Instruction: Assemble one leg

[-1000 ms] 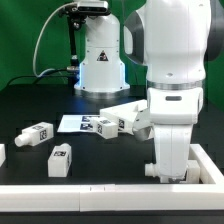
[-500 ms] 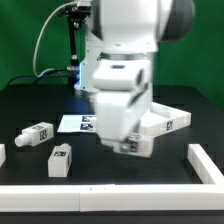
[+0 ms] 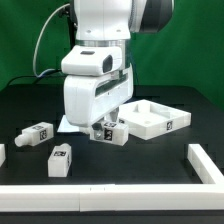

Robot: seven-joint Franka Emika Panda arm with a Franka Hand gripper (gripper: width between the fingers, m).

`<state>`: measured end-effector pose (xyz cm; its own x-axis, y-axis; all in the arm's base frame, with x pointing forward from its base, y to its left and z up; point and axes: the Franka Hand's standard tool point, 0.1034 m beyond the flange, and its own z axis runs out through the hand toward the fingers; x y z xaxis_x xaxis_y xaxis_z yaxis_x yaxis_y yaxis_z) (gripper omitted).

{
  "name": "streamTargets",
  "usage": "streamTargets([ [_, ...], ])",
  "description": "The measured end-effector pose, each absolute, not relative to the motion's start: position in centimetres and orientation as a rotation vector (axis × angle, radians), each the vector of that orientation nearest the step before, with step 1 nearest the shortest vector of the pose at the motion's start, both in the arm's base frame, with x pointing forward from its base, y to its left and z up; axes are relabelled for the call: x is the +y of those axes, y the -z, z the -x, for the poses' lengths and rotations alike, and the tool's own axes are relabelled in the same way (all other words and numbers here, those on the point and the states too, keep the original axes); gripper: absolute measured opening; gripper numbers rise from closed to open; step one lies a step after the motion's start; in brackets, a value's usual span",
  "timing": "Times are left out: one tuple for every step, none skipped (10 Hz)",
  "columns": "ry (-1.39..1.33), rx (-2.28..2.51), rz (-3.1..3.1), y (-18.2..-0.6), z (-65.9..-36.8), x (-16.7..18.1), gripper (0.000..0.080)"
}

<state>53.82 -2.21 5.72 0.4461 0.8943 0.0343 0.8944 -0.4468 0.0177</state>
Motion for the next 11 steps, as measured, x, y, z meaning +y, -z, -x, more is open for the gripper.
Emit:
streamTargets([
  [0.06, -1.648, 2.67, -5.7, -53.8, -2.3, 0.0281],
  [0.103, -1.616, 2.71, -5.6, -52.9, -3.4, 0.0281],
  [0.119, -1.572, 2.756, -5.4, -50.2, -5.4, 0.0281],
  [0.086, -1.511, 2.782, -4.6, -47.6, -7.1, 0.0281],
  [0.064, -1.427, 2.812, -3.6, -45.7, -8.3, 0.0281],
  [0.04, -1.382, 2.821, -3.0, -44.7, -8.6, 0.0281],
  [0.043, -1.398, 2.816, -3.2, -45.1, -8.5, 0.0281],
  [0.041, -1.397, 2.815, -3.1, -45.0, -8.5, 0.0281],
  [0.041, -1.375, 2.822, -3.0, -45.3, -8.0, 0.0281],
  [0.05, -1.325, 2.834, -3.1, -47.2, -5.9, 0.0281],
  [0.079, -1.342, 2.839, -3.2, -47.4, -5.8, 0.0281],
])
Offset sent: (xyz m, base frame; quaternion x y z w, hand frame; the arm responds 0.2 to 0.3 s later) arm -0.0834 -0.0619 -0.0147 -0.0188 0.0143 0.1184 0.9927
